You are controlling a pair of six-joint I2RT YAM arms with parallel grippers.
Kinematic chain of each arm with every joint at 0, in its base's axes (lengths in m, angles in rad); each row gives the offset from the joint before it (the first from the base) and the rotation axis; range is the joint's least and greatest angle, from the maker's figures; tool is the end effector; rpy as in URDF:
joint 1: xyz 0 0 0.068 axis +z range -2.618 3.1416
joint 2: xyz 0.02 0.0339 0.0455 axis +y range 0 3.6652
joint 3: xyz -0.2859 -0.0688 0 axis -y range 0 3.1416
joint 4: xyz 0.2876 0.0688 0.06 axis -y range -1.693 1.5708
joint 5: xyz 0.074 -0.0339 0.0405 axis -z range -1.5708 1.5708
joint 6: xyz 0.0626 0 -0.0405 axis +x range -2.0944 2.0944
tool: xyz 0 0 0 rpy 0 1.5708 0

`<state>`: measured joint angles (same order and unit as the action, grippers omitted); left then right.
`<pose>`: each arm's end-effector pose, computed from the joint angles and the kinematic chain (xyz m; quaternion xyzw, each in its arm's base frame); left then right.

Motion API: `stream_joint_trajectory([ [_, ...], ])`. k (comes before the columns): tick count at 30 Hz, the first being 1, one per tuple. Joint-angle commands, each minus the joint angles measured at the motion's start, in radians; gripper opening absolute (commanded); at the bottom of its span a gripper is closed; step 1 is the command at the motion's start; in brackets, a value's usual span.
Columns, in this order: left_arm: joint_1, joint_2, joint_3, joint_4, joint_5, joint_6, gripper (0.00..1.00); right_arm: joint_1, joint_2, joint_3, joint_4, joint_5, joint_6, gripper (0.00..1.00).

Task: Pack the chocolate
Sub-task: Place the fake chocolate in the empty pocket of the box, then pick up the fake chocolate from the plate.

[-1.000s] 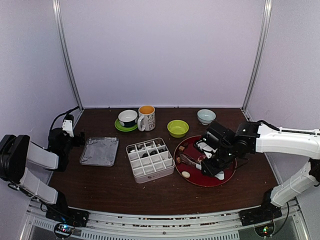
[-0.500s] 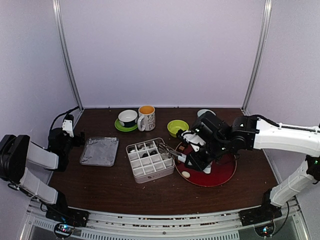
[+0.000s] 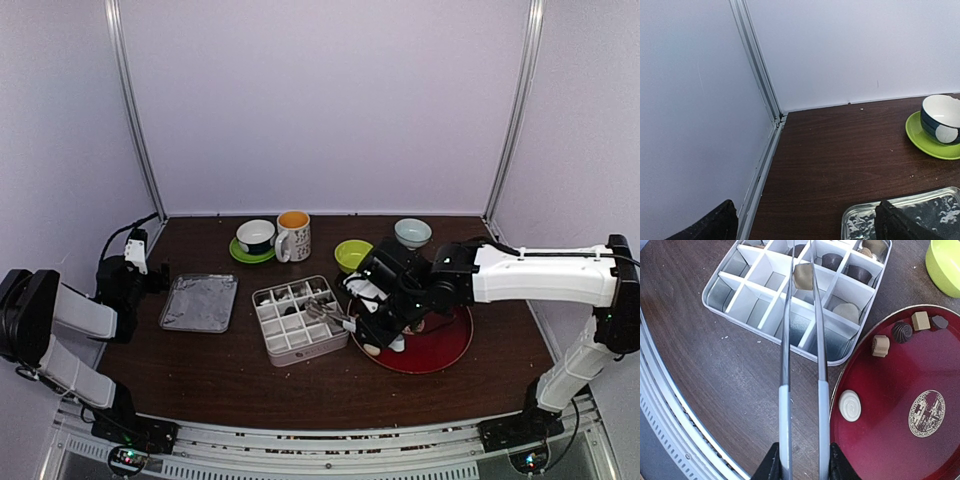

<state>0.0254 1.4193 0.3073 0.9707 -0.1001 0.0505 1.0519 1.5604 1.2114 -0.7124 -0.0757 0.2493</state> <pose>0.2927 0.0137 0.1456 -0.0233 0.7547 0.0626 0.6527 0.1815 0.3274 0.2383 -0.3865 0.8865 0.1816 0.1782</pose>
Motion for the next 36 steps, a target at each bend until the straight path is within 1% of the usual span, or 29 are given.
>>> stream_joint_trajectory([
  [1,0.007,0.006,0.024,0.04,0.008,-0.009,0.98,0.005,0.016,0.03,0.048,0.037,-0.012,0.26],
  [2,0.006,0.006,0.024,0.04,0.008,-0.009,0.98,0.005,0.02,0.032,0.048,0.04,-0.012,0.26],
  [9,0.007,0.005,0.024,0.039,0.008,-0.009,0.98,0.005,0.018,0.034,0.046,0.069,-0.012,0.39],
  [12,0.007,0.006,0.024,0.04,0.008,-0.009,0.98,0.006,0.015,0.037,0.048,0.074,-0.014,0.4],
  [17,0.006,0.006,0.024,0.039,0.008,-0.009,0.98,0.005,-0.006,0.056,0.004,0.084,-0.01,0.38],
  [21,0.007,0.006,0.025,0.04,0.008,-0.008,0.98,0.004,-0.069,0.048,-0.092,0.085,-0.015,0.38],
  [28,0.007,0.006,0.024,0.039,0.008,-0.009,0.98,0.001,-0.195,-0.002,-0.351,0.039,-0.045,0.38],
  [32,0.006,0.006,0.024,0.04,0.007,-0.009,0.98,-0.023,-0.253,-0.047,-0.444,0.027,-0.04,0.38],
  [36,0.007,0.006,0.024,0.04,0.008,-0.009,0.98,-0.04,-0.261,-0.081,-0.498,0.023,-0.036,0.38],
])
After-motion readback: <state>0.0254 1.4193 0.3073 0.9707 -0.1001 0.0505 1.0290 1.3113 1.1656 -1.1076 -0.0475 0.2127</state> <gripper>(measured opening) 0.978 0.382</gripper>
